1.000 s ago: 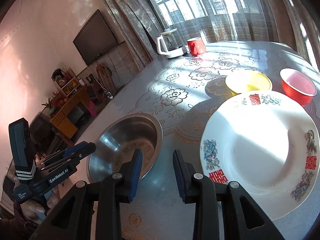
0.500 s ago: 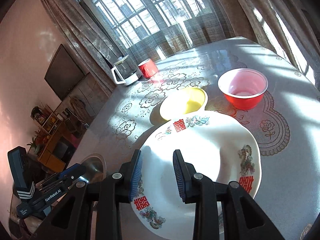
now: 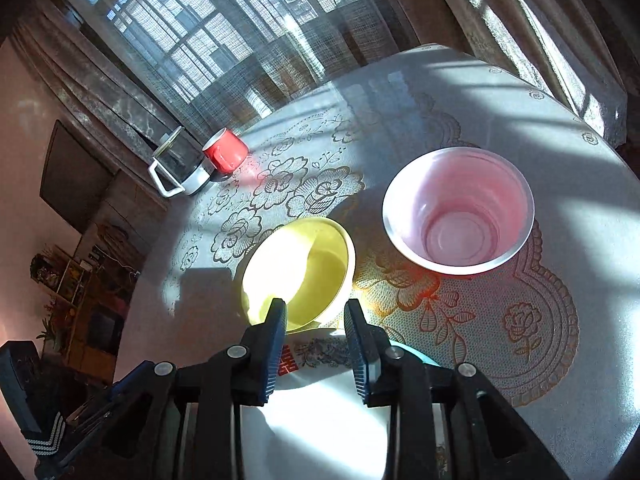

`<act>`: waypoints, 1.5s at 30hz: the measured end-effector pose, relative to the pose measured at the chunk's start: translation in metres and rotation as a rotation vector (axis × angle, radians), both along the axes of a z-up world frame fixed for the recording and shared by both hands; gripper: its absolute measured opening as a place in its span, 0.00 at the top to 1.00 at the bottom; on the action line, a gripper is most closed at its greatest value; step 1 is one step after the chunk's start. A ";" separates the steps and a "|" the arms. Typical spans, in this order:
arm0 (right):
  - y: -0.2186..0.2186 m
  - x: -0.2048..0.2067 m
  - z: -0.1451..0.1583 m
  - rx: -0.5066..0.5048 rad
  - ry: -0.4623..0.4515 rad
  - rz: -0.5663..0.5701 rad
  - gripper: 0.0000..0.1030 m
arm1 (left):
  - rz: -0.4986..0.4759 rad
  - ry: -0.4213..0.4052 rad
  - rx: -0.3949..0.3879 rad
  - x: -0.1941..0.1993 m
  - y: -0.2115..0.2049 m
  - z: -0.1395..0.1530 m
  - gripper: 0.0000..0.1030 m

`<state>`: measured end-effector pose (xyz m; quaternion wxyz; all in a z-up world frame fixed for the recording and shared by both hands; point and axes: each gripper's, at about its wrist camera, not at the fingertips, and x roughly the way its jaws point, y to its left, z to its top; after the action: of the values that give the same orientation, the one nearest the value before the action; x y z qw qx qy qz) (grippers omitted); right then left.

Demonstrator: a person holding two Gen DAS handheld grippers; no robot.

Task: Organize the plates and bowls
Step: 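Reach the left tool to the yellow bowl rim and close on it, then lift the yellow bowl and carry it over the steel bowl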

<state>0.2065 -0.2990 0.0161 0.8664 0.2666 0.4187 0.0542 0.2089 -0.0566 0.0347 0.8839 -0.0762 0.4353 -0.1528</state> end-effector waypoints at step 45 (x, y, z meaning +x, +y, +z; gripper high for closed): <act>0.066 0.018 0.014 0.000 -0.055 0.167 0.89 | 0.075 -0.011 -0.080 0.006 0.031 0.005 0.86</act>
<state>0.2245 -0.2326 0.0304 0.8699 0.2293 0.4156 0.1337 0.2148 -0.0255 0.0400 0.8877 -0.1271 0.4208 -0.1371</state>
